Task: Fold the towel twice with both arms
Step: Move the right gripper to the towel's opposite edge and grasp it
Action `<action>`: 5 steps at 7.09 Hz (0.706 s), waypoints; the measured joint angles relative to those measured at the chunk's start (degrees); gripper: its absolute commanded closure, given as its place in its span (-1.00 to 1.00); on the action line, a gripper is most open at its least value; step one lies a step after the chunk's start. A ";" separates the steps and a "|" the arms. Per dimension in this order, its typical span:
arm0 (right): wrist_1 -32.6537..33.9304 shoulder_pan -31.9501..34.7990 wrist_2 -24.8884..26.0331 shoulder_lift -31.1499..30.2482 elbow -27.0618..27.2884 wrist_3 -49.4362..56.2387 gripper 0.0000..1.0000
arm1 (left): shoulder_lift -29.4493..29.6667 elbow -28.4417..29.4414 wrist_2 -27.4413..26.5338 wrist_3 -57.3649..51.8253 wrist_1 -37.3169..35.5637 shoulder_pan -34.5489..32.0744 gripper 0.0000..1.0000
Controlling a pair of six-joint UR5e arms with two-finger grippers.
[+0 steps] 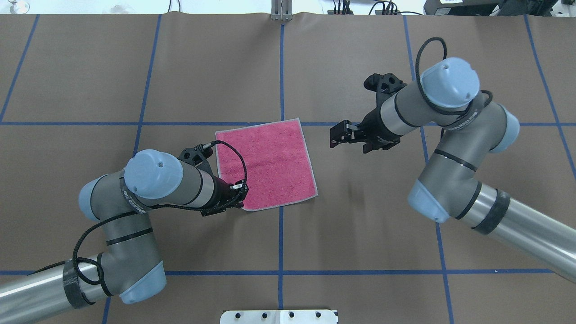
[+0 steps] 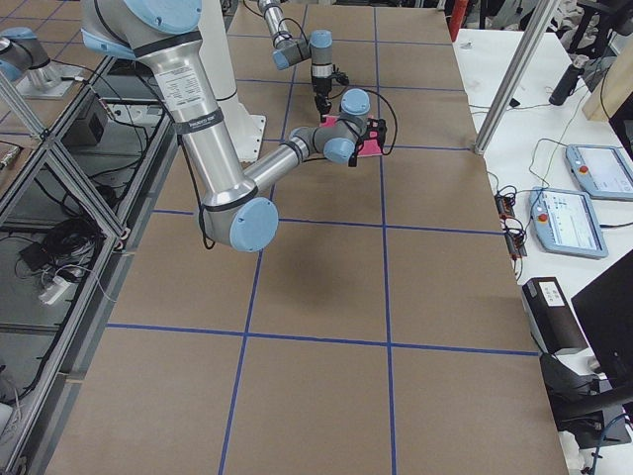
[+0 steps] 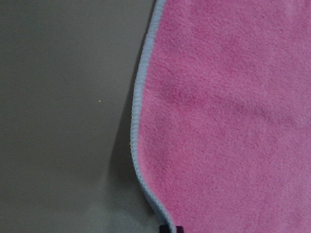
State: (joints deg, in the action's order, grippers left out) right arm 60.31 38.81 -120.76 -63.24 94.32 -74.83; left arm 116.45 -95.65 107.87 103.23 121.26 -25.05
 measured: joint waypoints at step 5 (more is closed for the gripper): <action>-1.54 -8.53 8.14 2.18 -2.13 -9.80 -0.88 | 0.10 0.03 0.06 0.07 0.37 0.00 1.00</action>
State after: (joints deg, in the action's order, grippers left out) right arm 58.76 30.28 -112.62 -61.06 92.18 -84.63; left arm 116.54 -95.62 107.93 103.31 121.63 -25.05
